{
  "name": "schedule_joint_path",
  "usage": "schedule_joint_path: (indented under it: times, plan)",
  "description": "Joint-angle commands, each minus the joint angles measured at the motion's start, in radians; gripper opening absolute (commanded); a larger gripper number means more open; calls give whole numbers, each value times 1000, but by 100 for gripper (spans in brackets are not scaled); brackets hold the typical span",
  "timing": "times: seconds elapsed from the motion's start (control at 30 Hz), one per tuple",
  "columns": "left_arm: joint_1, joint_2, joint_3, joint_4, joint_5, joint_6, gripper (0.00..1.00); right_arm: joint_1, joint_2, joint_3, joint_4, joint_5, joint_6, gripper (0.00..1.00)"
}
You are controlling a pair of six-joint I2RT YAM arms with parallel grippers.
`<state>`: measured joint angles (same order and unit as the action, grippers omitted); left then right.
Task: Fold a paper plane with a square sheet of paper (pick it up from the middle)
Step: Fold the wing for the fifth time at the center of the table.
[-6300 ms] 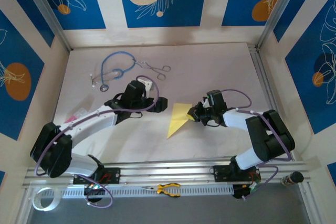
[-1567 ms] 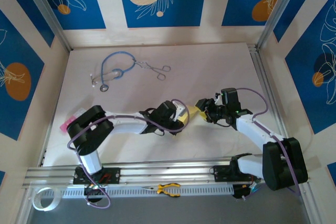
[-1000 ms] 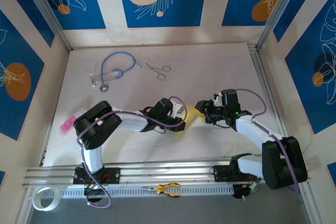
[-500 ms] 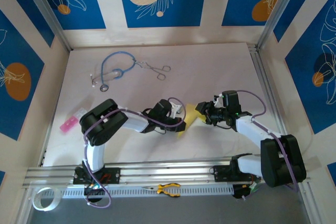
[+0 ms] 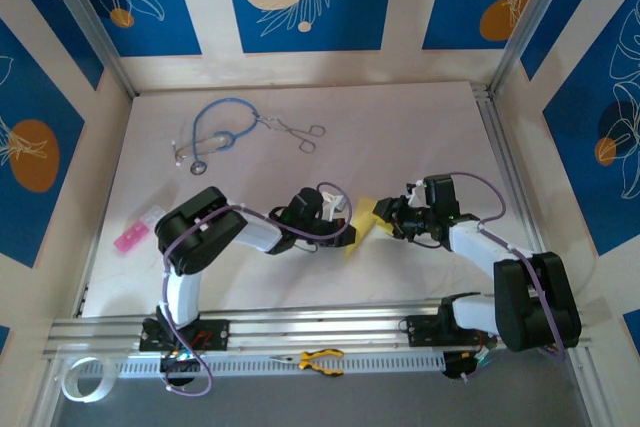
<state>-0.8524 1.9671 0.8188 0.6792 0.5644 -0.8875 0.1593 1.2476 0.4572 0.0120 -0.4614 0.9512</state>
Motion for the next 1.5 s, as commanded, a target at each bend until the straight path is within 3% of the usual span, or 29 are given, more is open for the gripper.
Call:
schedule_joint_path:
  times: [0.0,0.53,0.97,1.2,1.47]
  plan:
    - [16,40,-14,97,40,-70,0,-9,6,-14,-10,-35,-42,42]
    - [24,74,-39,169,31,-135,0,-19,34,-15,-12,-55,-120,37]
    - [29,103,-55,229,26,-196,0,-12,84,4,0,-39,-179,22]
    - [29,119,-50,246,28,-234,0,6,113,4,69,-34,-183,9]
    - [32,145,-49,269,31,-283,0,23,137,-5,151,-8,-152,4]
